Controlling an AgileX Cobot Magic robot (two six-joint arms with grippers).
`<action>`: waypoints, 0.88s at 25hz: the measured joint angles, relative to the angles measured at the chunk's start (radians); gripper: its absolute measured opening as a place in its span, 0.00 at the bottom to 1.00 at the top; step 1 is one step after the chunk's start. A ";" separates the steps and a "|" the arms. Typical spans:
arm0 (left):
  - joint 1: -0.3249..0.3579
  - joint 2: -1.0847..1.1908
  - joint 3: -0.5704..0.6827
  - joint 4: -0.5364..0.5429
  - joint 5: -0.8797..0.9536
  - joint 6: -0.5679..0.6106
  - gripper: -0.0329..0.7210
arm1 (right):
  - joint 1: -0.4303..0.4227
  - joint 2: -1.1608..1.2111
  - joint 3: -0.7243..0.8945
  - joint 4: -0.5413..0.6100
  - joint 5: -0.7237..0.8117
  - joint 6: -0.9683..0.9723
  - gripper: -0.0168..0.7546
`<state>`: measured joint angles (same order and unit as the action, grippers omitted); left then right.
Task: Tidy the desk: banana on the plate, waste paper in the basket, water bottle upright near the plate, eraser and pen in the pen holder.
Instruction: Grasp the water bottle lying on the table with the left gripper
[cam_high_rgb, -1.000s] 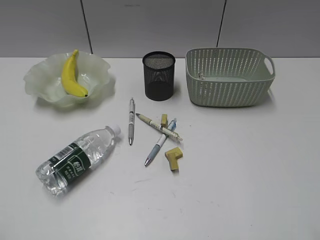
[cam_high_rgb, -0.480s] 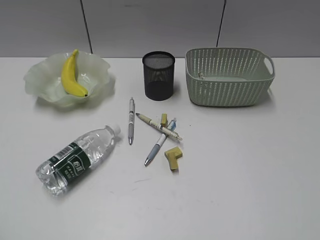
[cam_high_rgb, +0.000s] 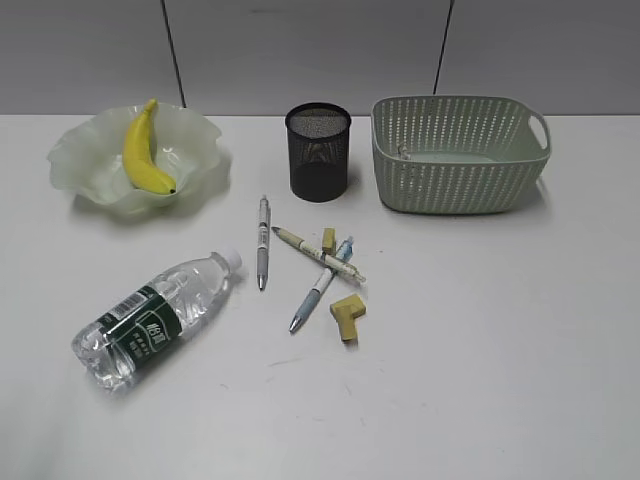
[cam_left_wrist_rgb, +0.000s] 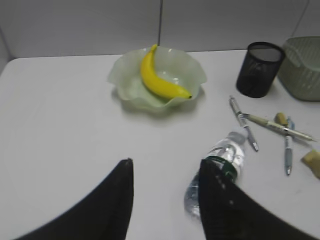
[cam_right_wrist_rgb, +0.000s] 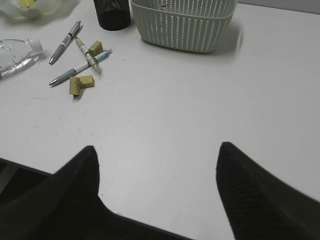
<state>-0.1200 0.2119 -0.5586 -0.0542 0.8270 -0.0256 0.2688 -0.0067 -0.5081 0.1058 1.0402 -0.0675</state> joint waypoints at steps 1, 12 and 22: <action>0.000 0.046 -0.002 -0.050 -0.040 0.033 0.47 | 0.000 0.000 0.000 0.000 0.000 0.001 0.76; -0.070 0.857 -0.156 -0.295 -0.242 0.346 0.52 | 0.000 0.000 0.000 -0.004 0.000 0.002 0.76; -0.280 1.472 -0.494 -0.184 -0.127 0.308 0.62 | 0.000 0.000 0.000 -0.052 -0.001 0.003 0.76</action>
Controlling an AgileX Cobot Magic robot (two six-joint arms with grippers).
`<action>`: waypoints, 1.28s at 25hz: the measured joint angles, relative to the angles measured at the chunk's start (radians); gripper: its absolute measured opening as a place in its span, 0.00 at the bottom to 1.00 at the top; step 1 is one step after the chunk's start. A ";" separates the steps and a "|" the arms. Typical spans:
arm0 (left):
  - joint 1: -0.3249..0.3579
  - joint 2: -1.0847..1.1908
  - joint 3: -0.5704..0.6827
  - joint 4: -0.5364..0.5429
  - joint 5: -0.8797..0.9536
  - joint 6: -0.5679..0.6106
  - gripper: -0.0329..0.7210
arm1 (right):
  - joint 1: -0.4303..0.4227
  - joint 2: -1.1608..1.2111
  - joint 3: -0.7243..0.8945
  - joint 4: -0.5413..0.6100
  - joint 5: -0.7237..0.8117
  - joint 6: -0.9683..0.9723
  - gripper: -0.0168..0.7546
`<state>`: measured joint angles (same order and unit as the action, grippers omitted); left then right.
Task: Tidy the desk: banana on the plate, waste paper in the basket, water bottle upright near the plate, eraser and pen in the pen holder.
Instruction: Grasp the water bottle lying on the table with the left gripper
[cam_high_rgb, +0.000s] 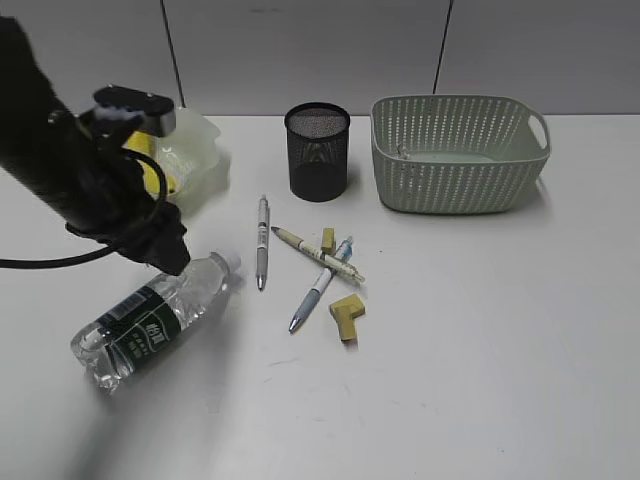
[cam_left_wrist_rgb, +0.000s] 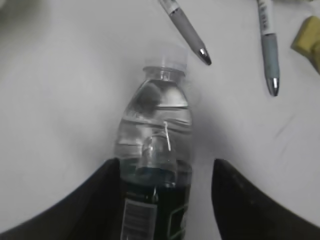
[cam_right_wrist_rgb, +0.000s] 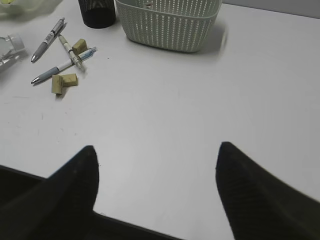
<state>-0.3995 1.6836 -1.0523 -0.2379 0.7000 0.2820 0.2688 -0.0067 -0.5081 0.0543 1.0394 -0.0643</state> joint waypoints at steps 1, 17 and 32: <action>-0.002 0.041 -0.035 0.017 0.033 -0.023 0.64 | 0.000 0.000 0.000 0.000 0.000 0.000 0.76; -0.058 0.350 -0.264 0.166 0.220 -0.062 0.79 | 0.000 0.000 0.000 0.000 0.000 0.003 0.76; -0.059 0.342 -0.260 0.187 0.306 -0.065 0.71 | 0.000 0.000 0.000 0.000 0.000 0.003 0.76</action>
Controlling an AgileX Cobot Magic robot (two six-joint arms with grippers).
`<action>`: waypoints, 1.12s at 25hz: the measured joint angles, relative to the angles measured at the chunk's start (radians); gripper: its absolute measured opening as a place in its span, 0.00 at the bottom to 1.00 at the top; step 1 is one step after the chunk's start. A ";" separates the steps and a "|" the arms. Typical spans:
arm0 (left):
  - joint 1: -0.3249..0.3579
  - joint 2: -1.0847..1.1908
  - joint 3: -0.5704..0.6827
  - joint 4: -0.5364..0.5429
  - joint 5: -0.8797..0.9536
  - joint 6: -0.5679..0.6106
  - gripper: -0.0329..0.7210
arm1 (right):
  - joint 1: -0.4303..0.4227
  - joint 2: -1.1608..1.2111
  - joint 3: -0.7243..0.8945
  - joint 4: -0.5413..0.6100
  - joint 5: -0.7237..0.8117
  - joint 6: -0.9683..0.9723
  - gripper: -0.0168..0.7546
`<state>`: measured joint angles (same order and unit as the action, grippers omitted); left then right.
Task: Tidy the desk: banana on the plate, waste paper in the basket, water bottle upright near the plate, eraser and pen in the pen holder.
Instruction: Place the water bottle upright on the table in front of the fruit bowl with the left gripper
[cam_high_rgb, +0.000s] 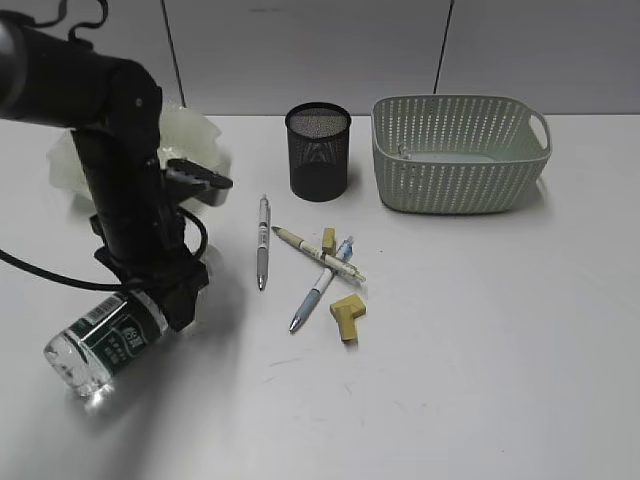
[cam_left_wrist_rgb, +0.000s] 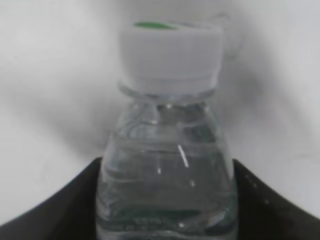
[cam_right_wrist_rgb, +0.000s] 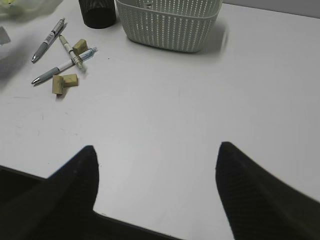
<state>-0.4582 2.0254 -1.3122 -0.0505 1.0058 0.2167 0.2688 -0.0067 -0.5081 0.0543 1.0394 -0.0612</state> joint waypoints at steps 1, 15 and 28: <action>0.000 -0.028 0.004 -0.011 0.002 0.000 0.71 | 0.000 0.000 0.000 0.000 0.000 0.000 0.76; 0.041 -0.679 0.535 -0.133 -0.580 0.000 0.71 | 0.000 0.000 0.000 0.000 0.000 0.000 0.76; 0.043 -0.719 0.946 -0.209 -1.609 -0.004 0.71 | 0.000 0.000 0.000 0.000 0.000 0.000 0.76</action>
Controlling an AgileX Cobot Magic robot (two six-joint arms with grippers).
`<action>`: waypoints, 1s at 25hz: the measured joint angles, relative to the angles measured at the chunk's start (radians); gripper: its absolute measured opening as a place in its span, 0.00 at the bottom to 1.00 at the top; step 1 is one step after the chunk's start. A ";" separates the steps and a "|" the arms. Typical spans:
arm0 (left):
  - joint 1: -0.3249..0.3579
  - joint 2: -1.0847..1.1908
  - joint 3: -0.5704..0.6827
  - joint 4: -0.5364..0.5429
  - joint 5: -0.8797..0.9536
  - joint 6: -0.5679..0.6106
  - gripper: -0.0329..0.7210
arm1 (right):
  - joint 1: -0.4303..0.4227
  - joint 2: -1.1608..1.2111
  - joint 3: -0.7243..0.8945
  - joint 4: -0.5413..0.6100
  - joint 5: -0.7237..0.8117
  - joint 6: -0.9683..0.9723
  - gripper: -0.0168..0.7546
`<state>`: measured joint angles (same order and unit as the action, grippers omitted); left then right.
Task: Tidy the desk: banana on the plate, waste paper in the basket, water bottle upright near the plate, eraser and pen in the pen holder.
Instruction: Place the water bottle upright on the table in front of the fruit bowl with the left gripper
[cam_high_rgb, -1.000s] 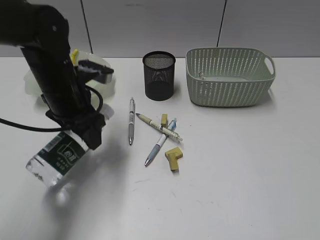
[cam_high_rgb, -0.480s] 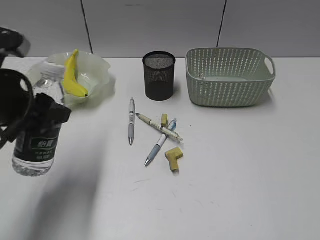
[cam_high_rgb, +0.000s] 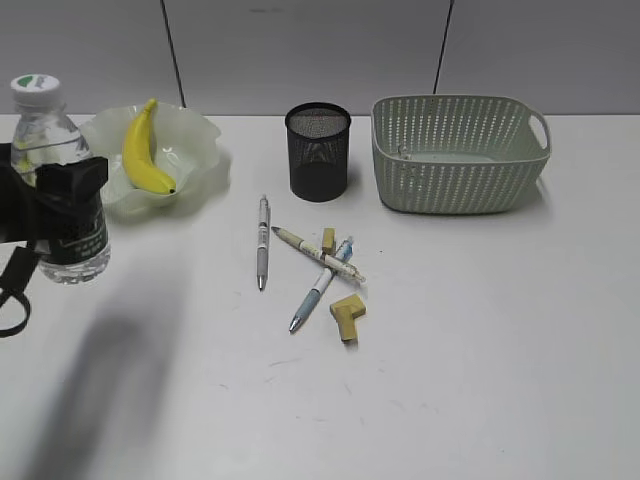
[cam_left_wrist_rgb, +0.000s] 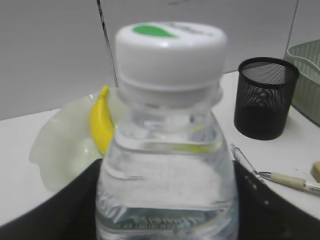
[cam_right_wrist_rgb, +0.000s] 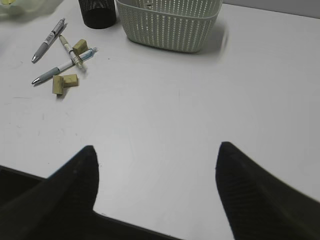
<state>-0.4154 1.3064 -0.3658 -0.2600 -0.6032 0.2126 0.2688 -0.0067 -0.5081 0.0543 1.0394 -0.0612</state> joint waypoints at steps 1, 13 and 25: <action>0.000 0.039 0.000 0.000 -0.050 -0.008 0.71 | 0.000 0.000 0.000 0.000 0.000 0.000 0.76; 0.000 0.453 -0.008 0.053 -0.496 -0.250 0.71 | 0.000 0.000 0.000 0.000 0.000 0.000 0.76; 0.000 0.591 -0.048 0.060 -0.580 -0.256 0.73 | 0.000 0.000 0.000 0.000 0.000 0.000 0.76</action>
<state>-0.4154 1.8973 -0.4133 -0.2003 -1.1833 -0.0430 0.2688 -0.0067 -0.5081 0.0543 1.0394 -0.0612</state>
